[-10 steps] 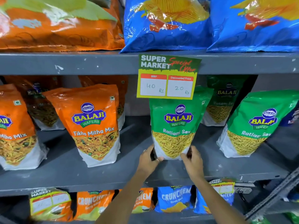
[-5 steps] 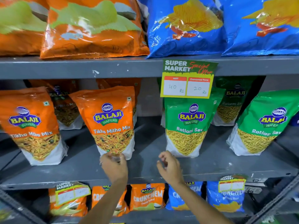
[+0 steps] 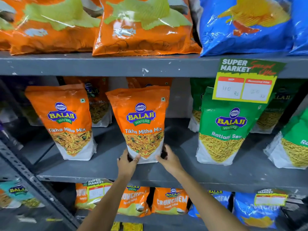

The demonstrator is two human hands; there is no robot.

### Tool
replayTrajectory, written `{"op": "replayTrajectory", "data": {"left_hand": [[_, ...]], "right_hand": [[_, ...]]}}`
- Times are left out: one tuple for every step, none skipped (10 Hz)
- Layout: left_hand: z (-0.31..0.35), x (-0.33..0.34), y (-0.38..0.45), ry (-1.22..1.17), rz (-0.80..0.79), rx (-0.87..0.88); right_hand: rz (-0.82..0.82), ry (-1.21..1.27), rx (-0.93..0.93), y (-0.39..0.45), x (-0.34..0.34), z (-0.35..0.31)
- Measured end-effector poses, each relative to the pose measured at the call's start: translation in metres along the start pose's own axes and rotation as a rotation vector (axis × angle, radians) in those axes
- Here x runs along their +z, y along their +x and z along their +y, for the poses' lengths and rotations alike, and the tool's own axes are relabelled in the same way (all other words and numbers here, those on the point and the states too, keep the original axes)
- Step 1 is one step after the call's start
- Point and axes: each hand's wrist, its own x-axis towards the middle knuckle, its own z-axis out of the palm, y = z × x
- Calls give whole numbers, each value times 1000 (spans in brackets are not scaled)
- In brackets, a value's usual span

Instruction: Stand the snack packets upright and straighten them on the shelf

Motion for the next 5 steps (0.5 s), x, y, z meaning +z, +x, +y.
{"op": "replayTrajectory", "data": {"left_hand": [[2, 0, 2, 27, 4, -22], [3, 1, 4, 22, 13, -31], [4, -1, 2, 50, 3, -38], [8, -4, 2, 21, -31, -24], [9, -7, -5, -152, -55, -2]], "right_hand": [[54, 9, -1, 0, 6, 5], [69, 15, 3, 0, 7, 5], [89, 9, 23, 1, 8, 5], [96, -4, 26, -1, 9, 4], [148, 87, 73, -9, 10, 0]]}}
